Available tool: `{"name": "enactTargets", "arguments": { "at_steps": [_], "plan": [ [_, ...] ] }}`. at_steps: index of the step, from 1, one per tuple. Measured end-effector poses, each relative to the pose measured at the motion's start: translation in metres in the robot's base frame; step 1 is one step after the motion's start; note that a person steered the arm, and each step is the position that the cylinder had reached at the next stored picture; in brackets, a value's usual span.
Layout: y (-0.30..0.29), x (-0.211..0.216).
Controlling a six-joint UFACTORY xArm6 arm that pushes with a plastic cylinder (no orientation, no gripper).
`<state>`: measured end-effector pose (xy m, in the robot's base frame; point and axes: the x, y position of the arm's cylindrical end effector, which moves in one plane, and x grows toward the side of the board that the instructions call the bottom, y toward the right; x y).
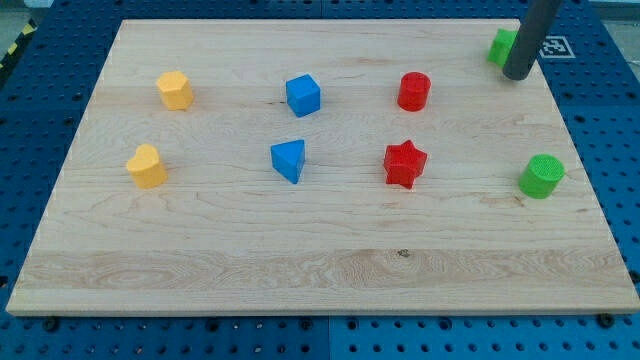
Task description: Point your arm at green circle
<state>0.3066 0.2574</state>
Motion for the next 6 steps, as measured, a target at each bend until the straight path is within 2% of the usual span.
{"name": "enactTargets", "arguments": {
  "at_steps": [1, 2, 3, 5, 6],
  "plan": [
    [-0.003, -0.023],
    [0.009, -0.016],
    [0.067, 0.034],
    [0.088, 0.057],
    [0.088, 0.129]
  ]
}}
